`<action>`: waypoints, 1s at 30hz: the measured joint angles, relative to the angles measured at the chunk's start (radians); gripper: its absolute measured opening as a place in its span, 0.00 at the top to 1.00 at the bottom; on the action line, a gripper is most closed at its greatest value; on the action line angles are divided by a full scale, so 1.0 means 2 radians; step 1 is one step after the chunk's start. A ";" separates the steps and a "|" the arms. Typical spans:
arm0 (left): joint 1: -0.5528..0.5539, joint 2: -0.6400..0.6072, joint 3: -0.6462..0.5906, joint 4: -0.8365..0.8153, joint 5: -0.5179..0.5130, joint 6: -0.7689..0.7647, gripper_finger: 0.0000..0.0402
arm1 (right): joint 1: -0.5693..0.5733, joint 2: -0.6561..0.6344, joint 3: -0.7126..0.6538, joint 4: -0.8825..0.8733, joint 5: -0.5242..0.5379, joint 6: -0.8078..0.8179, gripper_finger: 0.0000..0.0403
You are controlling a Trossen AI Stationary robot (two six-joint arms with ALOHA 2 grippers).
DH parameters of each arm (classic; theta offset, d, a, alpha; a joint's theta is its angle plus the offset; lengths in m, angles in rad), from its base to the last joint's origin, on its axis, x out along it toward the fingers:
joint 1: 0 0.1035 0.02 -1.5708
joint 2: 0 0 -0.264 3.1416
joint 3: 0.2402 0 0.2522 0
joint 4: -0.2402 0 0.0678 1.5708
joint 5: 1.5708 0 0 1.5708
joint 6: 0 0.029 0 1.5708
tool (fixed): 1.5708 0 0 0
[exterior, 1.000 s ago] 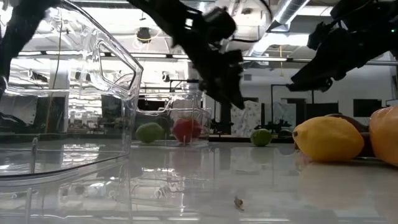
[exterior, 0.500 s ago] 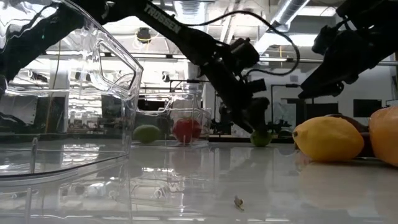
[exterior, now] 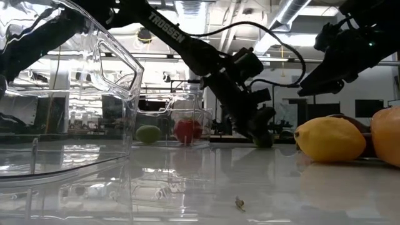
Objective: Sort produce into baskets
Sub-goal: Put the lime into the top transparent bin
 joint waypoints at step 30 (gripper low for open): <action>-0.025 -0.324 -0.294 0.007 -0.156 -0.059 0.58 | -0.039 0.002 0.022 0.022 -0.005 -0.113 0.31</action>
